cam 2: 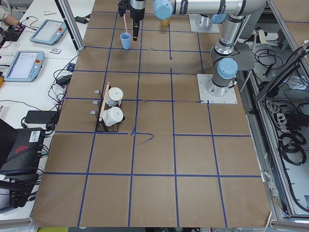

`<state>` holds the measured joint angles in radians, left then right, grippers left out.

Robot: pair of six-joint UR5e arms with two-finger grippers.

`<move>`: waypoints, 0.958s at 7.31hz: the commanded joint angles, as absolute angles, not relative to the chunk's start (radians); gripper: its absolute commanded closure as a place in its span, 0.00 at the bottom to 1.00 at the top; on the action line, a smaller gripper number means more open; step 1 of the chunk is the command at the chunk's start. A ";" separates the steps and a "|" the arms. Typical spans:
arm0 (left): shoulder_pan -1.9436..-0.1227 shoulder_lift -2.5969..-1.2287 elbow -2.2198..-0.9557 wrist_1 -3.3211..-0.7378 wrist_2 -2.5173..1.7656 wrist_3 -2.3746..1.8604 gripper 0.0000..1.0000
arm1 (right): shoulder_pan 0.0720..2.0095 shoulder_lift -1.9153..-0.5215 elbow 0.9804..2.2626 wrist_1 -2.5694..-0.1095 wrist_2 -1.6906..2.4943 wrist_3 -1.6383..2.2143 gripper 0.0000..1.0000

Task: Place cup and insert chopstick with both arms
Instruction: 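Move the pink chopstick over the blue cup with the right gripper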

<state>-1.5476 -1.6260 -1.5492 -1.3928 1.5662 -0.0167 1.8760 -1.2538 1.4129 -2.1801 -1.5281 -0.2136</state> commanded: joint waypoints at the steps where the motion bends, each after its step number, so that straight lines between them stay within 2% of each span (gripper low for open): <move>1: -1.548 -1.626 -1.549 -1.393 1.566 -0.017 0.00 | 1.876 -1.238 1.414 -2.181 -1.523 -0.186 0.94; 2: -1.548 -1.626 -1.549 -1.393 1.566 -0.017 0.00 | 1.876 -1.233 1.413 -2.189 -1.525 -0.186 0.66; 3: -1.548 -1.626 -1.551 -1.393 1.566 -0.017 0.00 | 1.876 -1.233 1.413 -2.227 -1.523 -0.175 0.06; 4: -1.548 -1.626 -1.552 -1.393 1.566 -0.017 0.00 | 1.876 -1.242 1.410 -2.246 -1.531 -0.155 0.00; 6: -1.549 -1.623 -1.568 -1.391 1.568 -0.017 0.00 | 1.864 -1.288 1.407 -2.194 -1.536 -0.143 0.00; 7: -1.549 -1.623 -1.568 -1.391 1.568 -0.017 0.00 | 1.850 -1.337 1.404 -2.077 -1.537 -0.080 0.00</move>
